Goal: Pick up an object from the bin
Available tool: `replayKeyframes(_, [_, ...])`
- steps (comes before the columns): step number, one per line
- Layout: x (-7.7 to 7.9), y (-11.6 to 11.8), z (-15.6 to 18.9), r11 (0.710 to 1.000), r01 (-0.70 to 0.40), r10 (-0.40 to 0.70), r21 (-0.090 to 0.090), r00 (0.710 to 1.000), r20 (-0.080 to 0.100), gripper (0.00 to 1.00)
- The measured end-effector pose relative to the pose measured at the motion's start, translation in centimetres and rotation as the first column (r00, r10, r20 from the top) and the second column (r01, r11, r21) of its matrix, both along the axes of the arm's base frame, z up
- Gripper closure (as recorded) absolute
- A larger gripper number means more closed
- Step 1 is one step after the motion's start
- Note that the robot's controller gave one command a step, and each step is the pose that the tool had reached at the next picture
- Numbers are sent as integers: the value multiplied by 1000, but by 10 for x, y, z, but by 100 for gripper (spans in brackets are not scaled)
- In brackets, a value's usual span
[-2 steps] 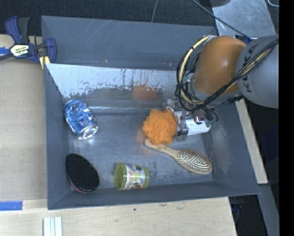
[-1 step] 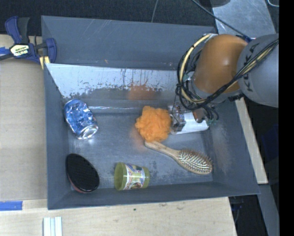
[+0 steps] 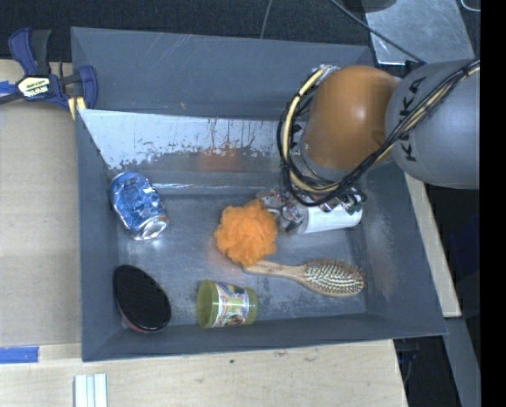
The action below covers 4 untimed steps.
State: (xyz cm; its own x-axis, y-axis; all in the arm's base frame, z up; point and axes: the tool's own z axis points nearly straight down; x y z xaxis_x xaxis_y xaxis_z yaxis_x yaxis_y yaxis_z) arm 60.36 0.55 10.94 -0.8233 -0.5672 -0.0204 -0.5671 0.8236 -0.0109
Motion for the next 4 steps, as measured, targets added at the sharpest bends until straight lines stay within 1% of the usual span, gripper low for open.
replayKeyframes(1, [-24, 21, 5, 815, -579, 579, -13, 815, -3, 100])
replayKeyframes(2, [-18, 118, 24, 869, -494, 495, -8, 869, 8, 100])
replayKeyframes(3, [-31, 99, 23, 821, -571, 572, -13, 820, 13, 100])
replayKeyframes(4, [15, 145, 27, 484, -874, 875, -30, 484, 11, 100])
